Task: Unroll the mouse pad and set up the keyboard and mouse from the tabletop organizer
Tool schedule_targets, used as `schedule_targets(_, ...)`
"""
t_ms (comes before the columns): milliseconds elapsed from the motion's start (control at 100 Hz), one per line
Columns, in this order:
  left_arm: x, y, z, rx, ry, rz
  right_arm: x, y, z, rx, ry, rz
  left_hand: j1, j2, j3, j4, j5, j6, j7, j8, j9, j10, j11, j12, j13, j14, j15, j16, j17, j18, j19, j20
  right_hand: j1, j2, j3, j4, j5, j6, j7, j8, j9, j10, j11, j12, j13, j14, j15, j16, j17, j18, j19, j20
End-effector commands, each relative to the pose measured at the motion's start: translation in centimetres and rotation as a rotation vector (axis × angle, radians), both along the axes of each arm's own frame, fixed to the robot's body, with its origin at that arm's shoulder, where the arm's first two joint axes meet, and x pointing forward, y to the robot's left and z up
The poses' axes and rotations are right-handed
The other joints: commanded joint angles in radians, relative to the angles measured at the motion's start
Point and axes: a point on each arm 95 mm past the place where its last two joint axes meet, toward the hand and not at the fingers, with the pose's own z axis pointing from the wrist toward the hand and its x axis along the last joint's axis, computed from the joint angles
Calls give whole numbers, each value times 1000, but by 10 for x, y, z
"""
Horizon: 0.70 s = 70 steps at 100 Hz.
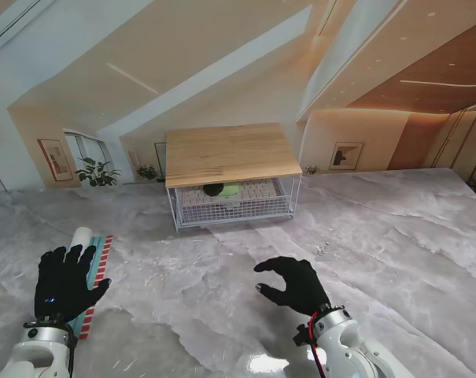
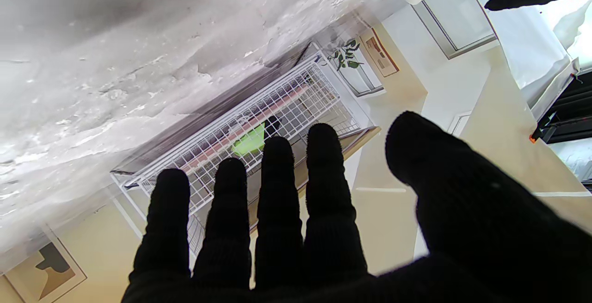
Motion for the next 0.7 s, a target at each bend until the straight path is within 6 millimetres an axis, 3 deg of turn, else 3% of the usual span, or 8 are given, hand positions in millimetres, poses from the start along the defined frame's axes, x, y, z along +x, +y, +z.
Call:
schedule_targets(0, 4, 6, -3, 4, 40, 28, -3, 3, -2, -1, 15, 12, -32, -20, -15, 7, -41, 20, -14, 0, -57, -8, -8, -5, -36, 7, -20, 17, -14, -14, -21, 16, -22, 21, -18, 3, 3, -22, 0, 5, 2, 4, -11, -15, 11, -1, -8, -2, -13, 5, -14, 16)
schedule_targets(290, 15, 23, -10, 74, 106, 136, -3, 4, -2, 1, 19, 6, -23, -67, -30, -15, -37, 52, -4, 0, -42, 23, -1, -4, -24, 21, 27, 46, -1, -12, 46, 43, -21, 21, -18, 3, 4, -23, 0, 5, 3, 4, -11, -15, 11, -1, -9, -2, -13, 5, -14, 16)
schedule_targets(510, 20, 32, -15, 101, 125, 206, -3, 4, -2, -4, 21, 3, -13, -97, -37, -28, -48, 86, 10, 6, -40, 57, 7, 1, -16, 64, 106, 48, -2, 0, 200, 10, -20, 21, -18, 3, 3, -23, 0, 5, 4, 5, -12, -15, 11, 0, -9, -2, -13, 5, -14, 16)
schedule_targets(690, 27, 37, -19, 103, 152, 266, -3, 4, -2, -6, 25, 4, -15, -109, -49, -42, -34, 127, 9, 5, -24, 105, 22, 9, -20, 111, 217, 73, -18, 26, 371, 50, -21, 21, -18, 3, 3, -24, 0, 5, 5, 5, -11, -15, 12, 0, -9, -2, -13, 5, -14, 17)
